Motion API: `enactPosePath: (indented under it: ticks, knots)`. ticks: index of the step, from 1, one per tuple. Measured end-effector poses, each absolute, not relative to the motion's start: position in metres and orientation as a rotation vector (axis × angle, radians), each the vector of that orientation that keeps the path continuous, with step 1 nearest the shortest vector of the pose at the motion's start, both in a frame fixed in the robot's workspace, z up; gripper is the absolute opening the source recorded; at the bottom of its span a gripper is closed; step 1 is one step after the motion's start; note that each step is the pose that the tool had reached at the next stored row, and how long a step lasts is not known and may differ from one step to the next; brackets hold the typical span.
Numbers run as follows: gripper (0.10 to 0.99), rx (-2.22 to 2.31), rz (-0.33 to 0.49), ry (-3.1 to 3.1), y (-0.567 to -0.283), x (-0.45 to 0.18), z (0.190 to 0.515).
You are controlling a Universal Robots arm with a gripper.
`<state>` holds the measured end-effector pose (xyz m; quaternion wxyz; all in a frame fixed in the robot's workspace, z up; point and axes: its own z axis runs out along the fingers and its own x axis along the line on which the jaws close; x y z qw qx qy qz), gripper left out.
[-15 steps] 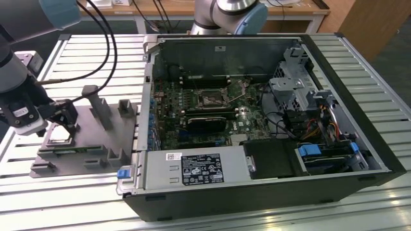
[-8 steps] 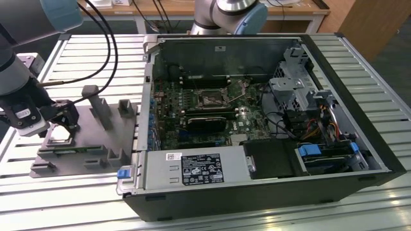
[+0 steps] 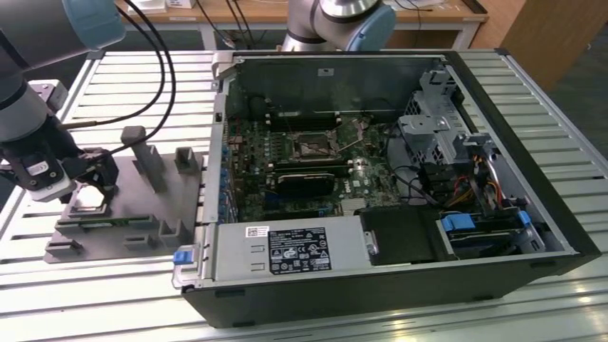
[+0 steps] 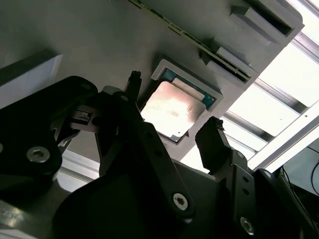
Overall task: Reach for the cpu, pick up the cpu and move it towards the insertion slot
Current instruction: 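Pick up the cpu and move it towards the insertion slot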
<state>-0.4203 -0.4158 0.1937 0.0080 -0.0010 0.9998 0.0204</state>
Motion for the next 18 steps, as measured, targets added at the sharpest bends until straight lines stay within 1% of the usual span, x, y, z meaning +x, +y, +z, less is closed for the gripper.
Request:
enactPosePath:
  ticks: [10, 12, 13, 18]
  knots:
    - [0.718, 0.005, 0.063, 3.125, -0.4144, -0.4214, 0.1889]
    - [0.706, 0.006, 0.063, 3.125, -0.4143, -0.4217, 0.1879]
    - [0.635, 0.007, 0.064, 3.125, -0.4142, -0.4219, 0.1875]
    - [0.635, 0.007, 0.064, 3.125, -0.4138, -0.4240, 0.1865]
